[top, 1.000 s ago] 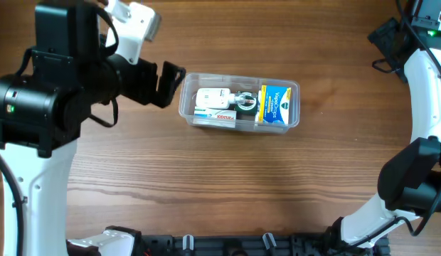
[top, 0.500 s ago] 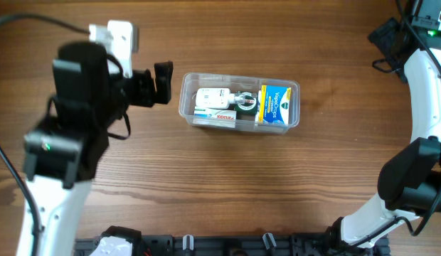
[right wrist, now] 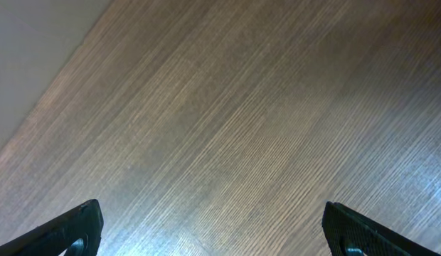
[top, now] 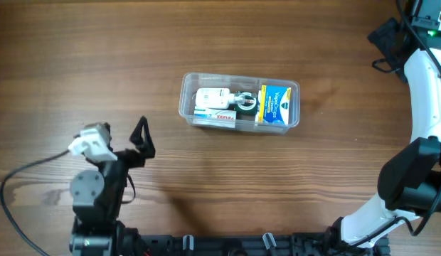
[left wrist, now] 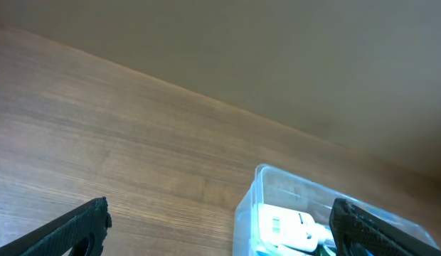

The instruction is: Pack container

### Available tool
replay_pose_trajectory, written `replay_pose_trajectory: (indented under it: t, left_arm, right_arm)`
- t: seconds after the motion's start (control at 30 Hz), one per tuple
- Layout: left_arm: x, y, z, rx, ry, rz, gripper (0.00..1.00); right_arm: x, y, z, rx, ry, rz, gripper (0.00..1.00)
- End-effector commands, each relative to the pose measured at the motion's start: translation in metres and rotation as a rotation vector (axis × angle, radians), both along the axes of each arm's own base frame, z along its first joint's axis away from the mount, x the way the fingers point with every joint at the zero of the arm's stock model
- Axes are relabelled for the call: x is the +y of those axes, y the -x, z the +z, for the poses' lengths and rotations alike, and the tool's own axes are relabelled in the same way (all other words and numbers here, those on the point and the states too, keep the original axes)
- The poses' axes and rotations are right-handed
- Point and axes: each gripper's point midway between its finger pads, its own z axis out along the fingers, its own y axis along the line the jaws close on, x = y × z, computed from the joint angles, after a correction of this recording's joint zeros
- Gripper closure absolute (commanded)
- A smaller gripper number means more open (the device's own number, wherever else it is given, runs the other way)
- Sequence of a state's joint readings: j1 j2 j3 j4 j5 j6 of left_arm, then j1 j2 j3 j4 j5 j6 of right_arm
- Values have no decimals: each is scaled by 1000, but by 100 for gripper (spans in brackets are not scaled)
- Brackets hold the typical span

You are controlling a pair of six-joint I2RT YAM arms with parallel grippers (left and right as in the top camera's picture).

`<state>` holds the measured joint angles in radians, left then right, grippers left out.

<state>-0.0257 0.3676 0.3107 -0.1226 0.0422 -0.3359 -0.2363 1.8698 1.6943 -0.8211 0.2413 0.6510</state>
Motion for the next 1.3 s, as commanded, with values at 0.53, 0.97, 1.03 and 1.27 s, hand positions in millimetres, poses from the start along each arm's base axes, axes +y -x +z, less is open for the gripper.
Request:
replay_pose_trajectory:
  t: [0.53,0.97,1.03,1.27]
  left_arm:
    - [18,22,-46,-77,16,67,0]
    - [18,23,-56,-35,71,76,0]
    - [19,22,-47,-74,67,85,0]
    - [28,23,13,-323,60,125,0]
  right_arm:
    - [-1,1,5,-11,8,-12,0]
    - [-1,1,5,-11,8,-12,0]
    - [-1,1,4,-11,8,-12,0]
    - [-1,1,4,-11,8,-12,0]
